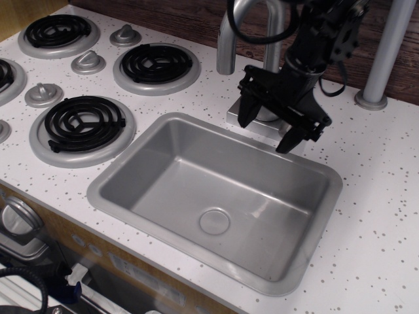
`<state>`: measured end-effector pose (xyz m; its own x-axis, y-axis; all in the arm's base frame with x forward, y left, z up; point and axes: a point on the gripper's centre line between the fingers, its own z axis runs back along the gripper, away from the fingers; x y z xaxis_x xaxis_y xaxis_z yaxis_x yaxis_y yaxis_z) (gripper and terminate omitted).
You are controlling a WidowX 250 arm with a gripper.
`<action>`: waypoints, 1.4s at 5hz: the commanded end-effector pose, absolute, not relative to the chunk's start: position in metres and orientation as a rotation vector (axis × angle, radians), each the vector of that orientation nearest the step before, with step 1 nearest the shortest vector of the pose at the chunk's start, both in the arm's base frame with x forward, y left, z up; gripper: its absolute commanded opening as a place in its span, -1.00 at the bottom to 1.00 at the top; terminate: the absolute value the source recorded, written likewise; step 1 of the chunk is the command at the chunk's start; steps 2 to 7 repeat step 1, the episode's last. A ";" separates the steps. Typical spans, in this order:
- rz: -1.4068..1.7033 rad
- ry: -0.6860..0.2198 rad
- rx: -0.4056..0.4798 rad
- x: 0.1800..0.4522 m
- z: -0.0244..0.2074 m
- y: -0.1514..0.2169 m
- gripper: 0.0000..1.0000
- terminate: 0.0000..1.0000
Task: Lever vertical to front
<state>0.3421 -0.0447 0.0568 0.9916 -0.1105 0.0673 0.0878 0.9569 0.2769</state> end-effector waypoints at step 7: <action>-0.073 -0.133 0.286 0.339 0.084 -0.047 1.00 1.00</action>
